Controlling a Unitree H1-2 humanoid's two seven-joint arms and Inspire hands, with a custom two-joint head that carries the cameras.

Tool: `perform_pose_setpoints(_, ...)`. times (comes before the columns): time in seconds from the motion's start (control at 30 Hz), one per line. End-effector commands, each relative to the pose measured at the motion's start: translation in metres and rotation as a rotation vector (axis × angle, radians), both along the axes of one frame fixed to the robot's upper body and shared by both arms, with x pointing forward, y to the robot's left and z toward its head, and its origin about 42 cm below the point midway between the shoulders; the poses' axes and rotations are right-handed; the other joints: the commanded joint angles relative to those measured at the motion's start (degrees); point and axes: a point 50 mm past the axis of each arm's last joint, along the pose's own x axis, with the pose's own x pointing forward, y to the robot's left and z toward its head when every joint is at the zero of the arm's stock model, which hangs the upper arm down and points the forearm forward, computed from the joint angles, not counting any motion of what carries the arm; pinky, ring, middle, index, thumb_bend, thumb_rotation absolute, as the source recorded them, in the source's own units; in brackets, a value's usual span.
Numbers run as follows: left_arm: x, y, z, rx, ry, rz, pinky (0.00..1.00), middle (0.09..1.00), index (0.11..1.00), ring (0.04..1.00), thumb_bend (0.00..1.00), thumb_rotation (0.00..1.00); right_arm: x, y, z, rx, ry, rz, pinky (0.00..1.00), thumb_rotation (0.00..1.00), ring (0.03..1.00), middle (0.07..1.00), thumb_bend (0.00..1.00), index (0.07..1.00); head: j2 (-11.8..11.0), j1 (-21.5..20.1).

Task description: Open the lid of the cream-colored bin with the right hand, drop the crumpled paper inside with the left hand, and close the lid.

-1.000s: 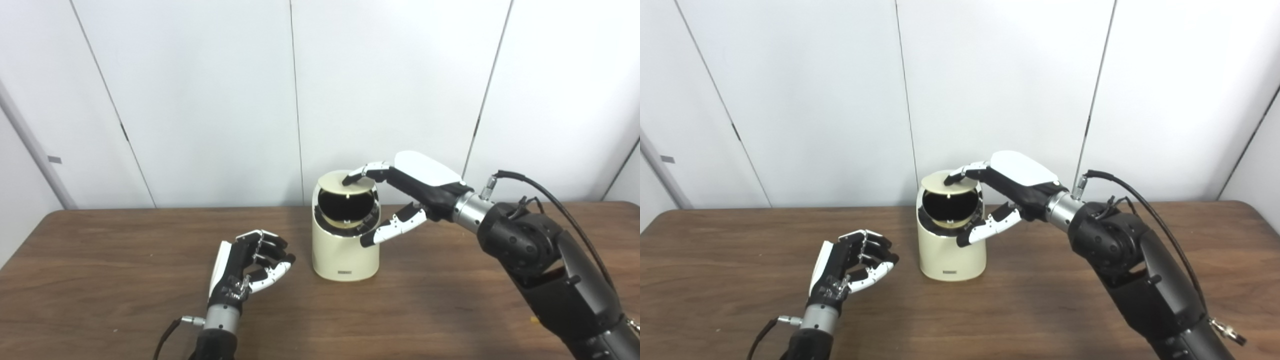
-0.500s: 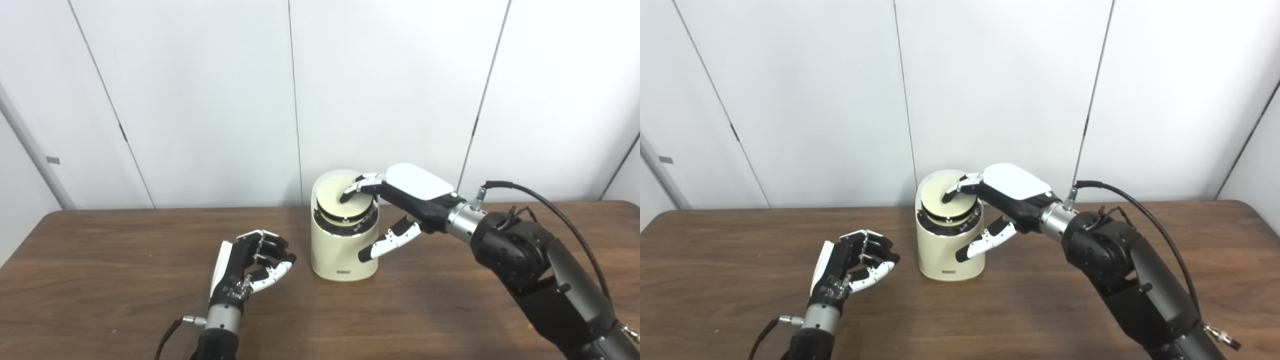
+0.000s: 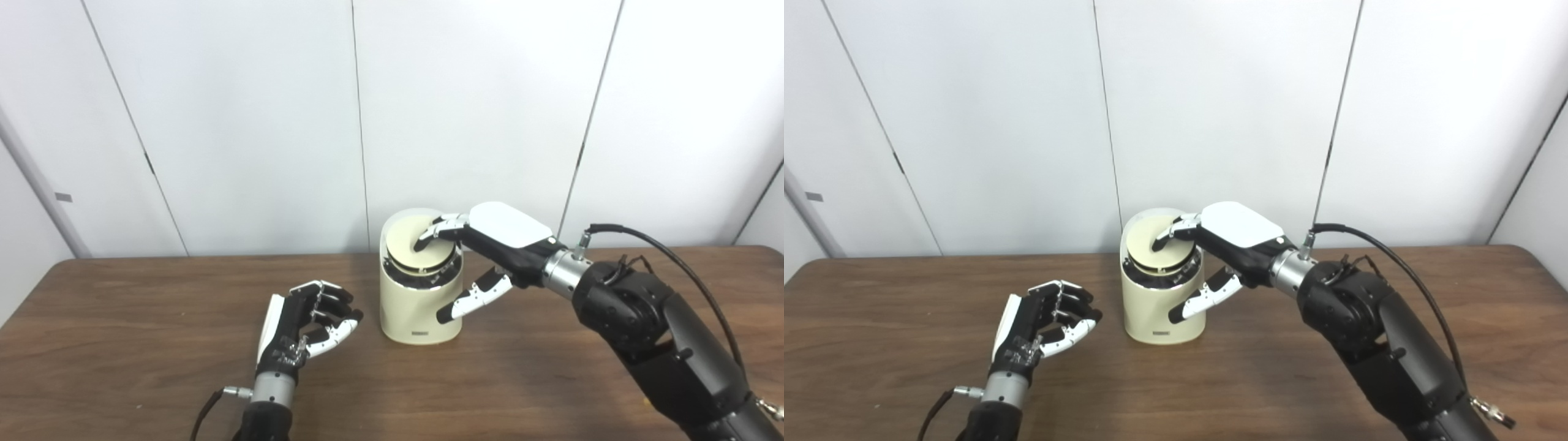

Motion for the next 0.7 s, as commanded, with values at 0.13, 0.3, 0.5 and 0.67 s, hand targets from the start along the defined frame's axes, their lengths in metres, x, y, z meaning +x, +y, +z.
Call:
perform_pose_setpoints(0.13, 0.009, -0.005, 0.027, -0.014, -0.082, -0.007, 0.46, 0.492, 0.505, 0.560, 0.52, 0.00, 0.001, 0.004, 0.000, -0.078, -0.044, 0.066, 0.83, 0.55, 0.908, 0.804, 0.71, 0.738, 0.5, 0.1)
perform_pose_setpoints(0.3, 0.008, -0.004, 0.028, -0.009, -0.081, -0.004, 0.46, 0.491, 0.506, 0.557, 0.52, 0.00, 0.000, 0.000, -0.003, -0.142, -0.077, 0.091, 0.87, 0.53, 0.910, 0.802, 0.72, 0.729, 0.9, 0.1)
perform_pose_setpoints(0.5, 0.008, -0.002, 0.030, -0.009, -0.081, 0.001, 0.46, 0.492, 0.504, 0.559, 0.52, 0.00, -0.002, -0.005, -0.008, -0.210, -0.103, 0.112, 0.93, 0.56, 0.904, 0.794, 0.72, 0.715, 1.2, 0.2)
perform_pose_setpoints(0.67, 0.007, -0.001, 0.032, -0.012, -0.075, 0.008, 0.46, 0.492, 0.505, 0.560, 0.52, 0.00, -0.002, -0.007, -0.011, -0.212, -0.099, 0.113, 0.96, 0.59, 0.918, 0.793, 0.71, 0.704, 1.5, 0.2)
